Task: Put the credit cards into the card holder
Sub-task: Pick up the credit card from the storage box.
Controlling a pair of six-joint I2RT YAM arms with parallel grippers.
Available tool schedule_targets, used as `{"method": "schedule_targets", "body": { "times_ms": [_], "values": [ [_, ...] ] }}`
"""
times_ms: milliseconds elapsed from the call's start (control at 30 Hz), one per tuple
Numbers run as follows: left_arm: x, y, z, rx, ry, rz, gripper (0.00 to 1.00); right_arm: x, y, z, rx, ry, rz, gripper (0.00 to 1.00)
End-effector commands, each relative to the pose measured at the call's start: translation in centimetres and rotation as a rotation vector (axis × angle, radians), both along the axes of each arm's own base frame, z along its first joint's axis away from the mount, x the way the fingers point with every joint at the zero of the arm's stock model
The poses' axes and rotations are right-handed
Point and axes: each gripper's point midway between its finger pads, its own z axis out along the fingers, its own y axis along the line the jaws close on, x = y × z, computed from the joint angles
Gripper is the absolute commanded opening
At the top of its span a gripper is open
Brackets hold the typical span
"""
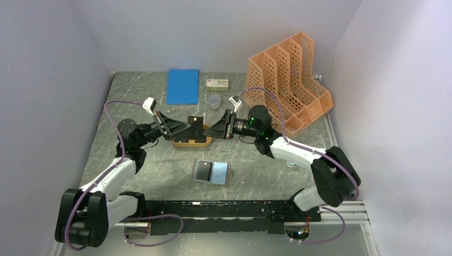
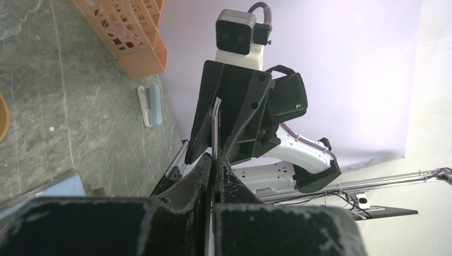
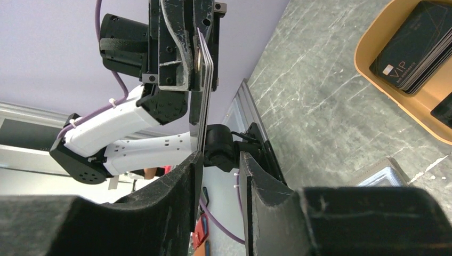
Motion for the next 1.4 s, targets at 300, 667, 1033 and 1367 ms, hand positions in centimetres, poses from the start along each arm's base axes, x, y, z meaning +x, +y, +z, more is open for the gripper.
{"method": "schedule_targets", "body": {
  "times_ms": [300,667,1033,1367],
  "values": [
    [-0.8,0.1,1.3,-0.013,-0.07,-0.027,0.05,0.0,1.1,0.4,-0.013,-0.03,0.022,0.34],
    [-1.1,0.1,1.7,-0.034,-0.078,-0.03,0.05,0.0,1.9,-0.6,-0.046,-0.002,0.025,0.29],
    [-0.9,0.2,0.7,-0.02,-0.054,-0.018,0.05,-0.6,2.2,1.4,0.073,0.004,0.052,0.29],
    [-0.6,0.2,0.2,-0.014,-0.042,-0.01,0.05,-0.7,3.3,2.2,0.11,0.03,0.07,0.27]
  ]
}}
